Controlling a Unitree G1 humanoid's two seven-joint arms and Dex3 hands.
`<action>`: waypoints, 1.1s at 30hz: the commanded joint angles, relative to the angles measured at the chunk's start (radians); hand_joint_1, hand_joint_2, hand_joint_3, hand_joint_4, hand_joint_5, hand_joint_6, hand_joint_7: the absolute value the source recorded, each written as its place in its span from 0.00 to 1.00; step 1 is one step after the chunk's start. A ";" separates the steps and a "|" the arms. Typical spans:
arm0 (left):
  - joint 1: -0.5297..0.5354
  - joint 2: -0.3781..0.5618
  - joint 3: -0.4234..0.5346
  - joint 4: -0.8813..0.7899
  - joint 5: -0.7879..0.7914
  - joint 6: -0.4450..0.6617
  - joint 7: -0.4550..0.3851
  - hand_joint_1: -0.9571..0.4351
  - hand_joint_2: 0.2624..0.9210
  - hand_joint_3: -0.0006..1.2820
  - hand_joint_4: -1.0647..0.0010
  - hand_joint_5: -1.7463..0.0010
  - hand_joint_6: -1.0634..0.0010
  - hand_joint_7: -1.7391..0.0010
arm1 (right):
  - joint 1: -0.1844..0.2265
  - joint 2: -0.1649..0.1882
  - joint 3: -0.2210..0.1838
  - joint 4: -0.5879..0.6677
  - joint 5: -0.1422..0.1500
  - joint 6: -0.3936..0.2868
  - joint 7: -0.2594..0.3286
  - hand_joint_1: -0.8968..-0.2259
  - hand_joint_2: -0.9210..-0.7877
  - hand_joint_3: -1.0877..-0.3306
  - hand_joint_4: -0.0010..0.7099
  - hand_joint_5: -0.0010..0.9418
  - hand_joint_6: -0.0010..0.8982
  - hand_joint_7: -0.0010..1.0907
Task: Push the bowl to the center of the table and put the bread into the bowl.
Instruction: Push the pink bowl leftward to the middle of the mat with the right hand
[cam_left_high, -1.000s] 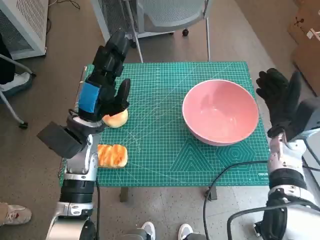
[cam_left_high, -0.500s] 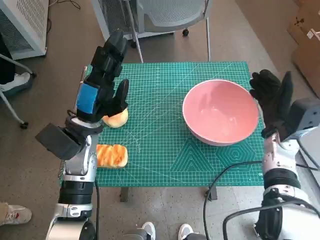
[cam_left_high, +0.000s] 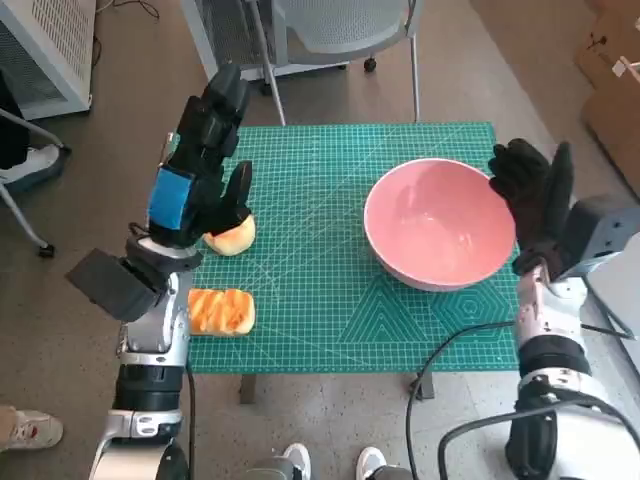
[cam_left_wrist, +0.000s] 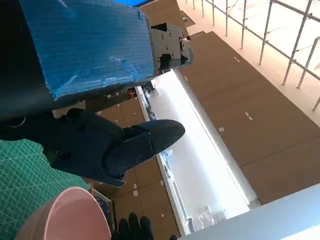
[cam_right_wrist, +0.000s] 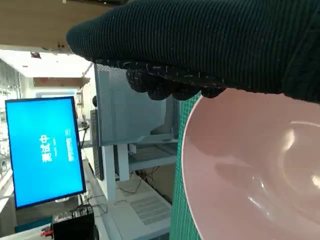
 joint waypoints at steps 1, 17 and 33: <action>0.016 0.015 0.008 -0.028 -0.002 0.007 0.001 0.29 0.92 0.57 1.00 0.96 1.00 0.81 | 0.017 0.034 0.003 0.015 -0.004 0.024 0.010 0.42 0.00 0.49 0.39 0.01 0.43 0.01; 0.037 0.024 0.012 -0.051 0.011 0.010 0.018 0.29 0.94 0.55 1.00 0.95 1.00 0.80 | 0.002 0.061 0.006 0.015 -0.004 0.027 0.003 0.45 0.00 0.50 0.40 0.01 0.45 0.02; 0.043 0.032 0.015 -0.048 0.023 -0.003 0.032 0.29 0.96 0.53 1.00 0.94 1.00 0.79 | -0.013 0.072 0.004 0.011 -0.001 0.020 0.012 0.41 0.00 0.57 0.40 0.01 0.45 0.02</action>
